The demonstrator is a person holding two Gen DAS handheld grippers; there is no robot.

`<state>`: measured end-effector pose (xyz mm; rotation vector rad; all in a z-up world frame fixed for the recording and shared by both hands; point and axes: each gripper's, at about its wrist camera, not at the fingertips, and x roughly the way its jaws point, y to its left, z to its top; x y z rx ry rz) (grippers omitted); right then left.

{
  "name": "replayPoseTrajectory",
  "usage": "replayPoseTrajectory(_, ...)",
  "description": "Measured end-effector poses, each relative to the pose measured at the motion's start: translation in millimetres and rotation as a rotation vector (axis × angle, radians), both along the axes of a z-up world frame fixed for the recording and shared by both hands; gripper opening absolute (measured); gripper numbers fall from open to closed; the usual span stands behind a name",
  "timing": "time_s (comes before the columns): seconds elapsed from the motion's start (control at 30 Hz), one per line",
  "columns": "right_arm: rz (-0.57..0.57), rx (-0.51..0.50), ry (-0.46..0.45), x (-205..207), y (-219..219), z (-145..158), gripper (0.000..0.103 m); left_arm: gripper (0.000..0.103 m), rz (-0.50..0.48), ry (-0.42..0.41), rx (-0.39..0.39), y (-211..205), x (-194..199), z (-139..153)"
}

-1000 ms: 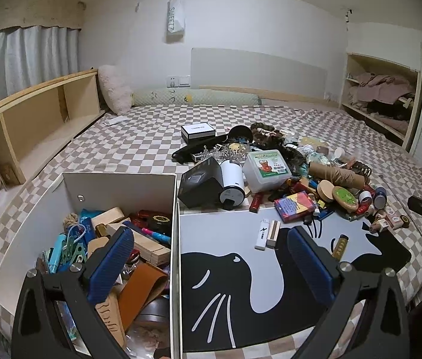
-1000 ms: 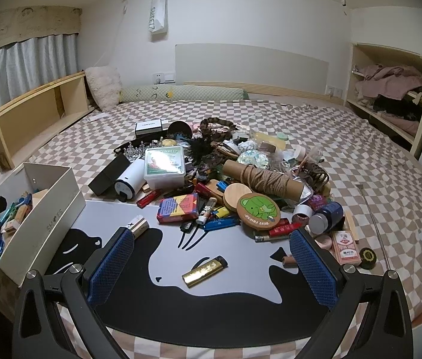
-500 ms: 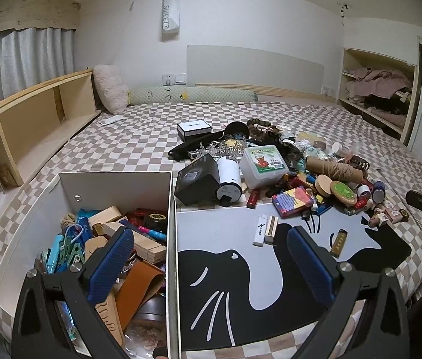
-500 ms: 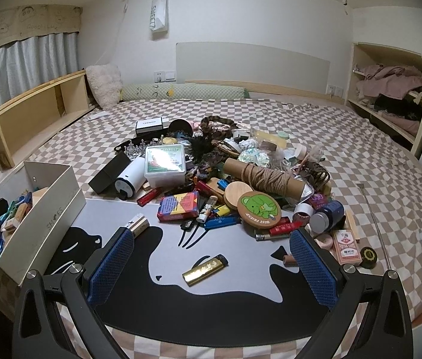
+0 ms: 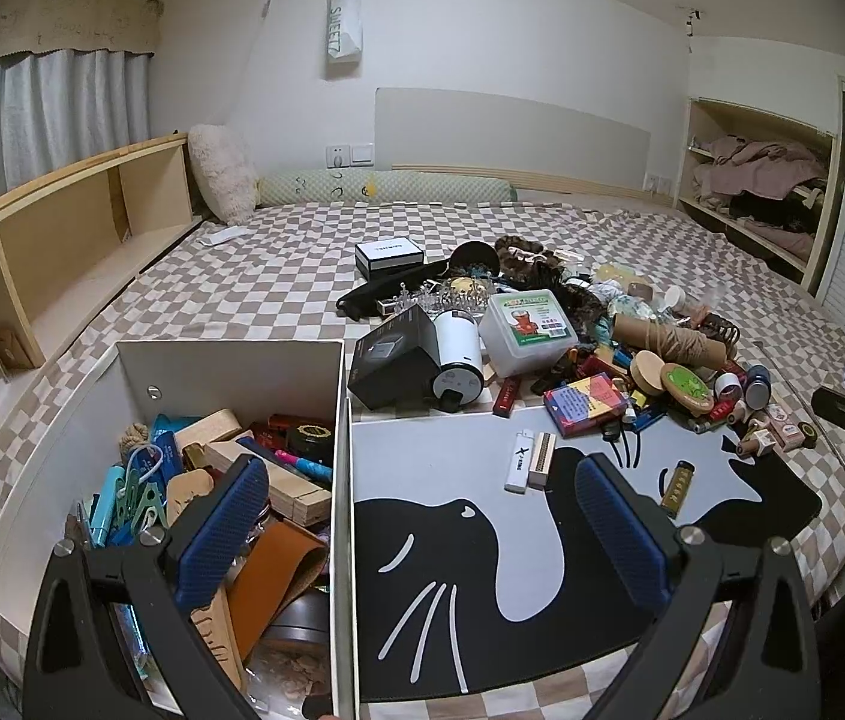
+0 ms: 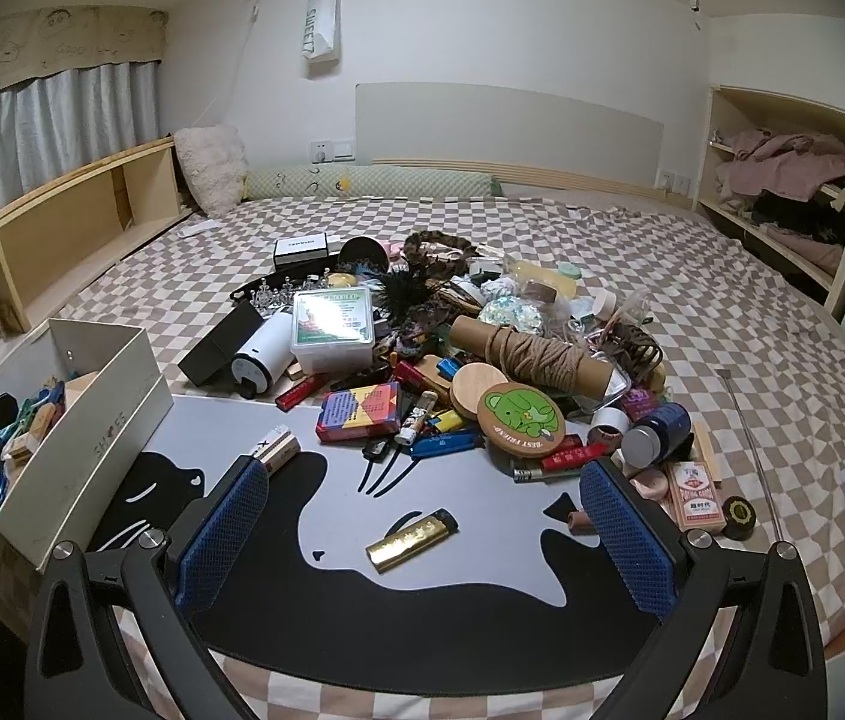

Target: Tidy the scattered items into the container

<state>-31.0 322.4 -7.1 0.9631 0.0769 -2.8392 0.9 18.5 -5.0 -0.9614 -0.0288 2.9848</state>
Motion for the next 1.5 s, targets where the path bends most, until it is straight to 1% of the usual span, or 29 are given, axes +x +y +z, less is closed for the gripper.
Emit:
replayPoseTrajectory(0.27, -0.001, -0.001, 0.000, 0, 0, -1, 0.103, 0.103, -0.011, -0.002, 0.006, -6, -5, 1)
replayPoseTrajectory(0.87, 0.008, -0.001, -0.006, -2, -2, -1, 0.103, 0.103, -0.008, 0.004, 0.015, -8, -2, -1)
replayPoseTrajectory(1.03, 0.013, -0.010, -0.005, -1, -1, -2, 0.103, 0.103, -0.004, 0.014, 0.048, -10, -2, -4)
replayPoseTrajectory(1.1, 0.019, -0.007, -0.008, -1, -2, -3, 0.103, 0.103, -0.003, 0.017, 0.055, -10, -2, -5)
replayPoseTrajectory(1.23, 0.032, -0.004, -0.014, -1, -6, -7, 0.103, 0.103, -0.017, 0.026, 0.037, -4, 0, -9)
replayPoseTrajectory(1.4, 0.057, 0.005, -0.041, 0, -12, -19, 0.103, 0.103, -0.043, 0.019, 0.064, 1, 1, -13)
replayPoseTrajectory(1.5, 0.068, 0.008, -0.064, 0, -15, -27, 0.103, 0.103, -0.058, 0.007, 0.061, 9, 1, -17)
